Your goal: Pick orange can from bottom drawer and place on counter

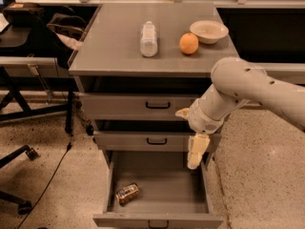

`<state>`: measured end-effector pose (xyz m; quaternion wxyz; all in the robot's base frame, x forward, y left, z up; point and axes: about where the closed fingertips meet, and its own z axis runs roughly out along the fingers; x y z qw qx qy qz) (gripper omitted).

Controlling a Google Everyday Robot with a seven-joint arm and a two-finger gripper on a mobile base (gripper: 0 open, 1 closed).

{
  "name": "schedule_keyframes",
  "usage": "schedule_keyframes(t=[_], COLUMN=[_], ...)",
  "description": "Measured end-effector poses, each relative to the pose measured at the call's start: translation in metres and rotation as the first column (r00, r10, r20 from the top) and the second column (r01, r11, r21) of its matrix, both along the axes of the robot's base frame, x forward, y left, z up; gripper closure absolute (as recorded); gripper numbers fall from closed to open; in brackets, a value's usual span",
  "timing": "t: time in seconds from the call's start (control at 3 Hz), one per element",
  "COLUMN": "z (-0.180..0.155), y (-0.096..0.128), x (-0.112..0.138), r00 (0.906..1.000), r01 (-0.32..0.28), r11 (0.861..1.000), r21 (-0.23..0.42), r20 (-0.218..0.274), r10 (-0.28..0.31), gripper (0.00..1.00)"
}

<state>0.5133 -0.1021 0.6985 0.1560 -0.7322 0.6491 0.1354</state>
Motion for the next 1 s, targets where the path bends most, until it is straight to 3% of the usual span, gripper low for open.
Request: schedule_keyframes(t=[0.33,1.0], z=[-0.059,-0.078], y=[0.022,0.033], x=[0.029,0.026], r00=[0.9977,0.9971], r01=[0.059,0.071], r11=[0.998,0.997], r21=[-0.028,-0.005], r20=[0.035,0.029], r10=[-0.058,-0.071], gripper=[0.0,0.0])
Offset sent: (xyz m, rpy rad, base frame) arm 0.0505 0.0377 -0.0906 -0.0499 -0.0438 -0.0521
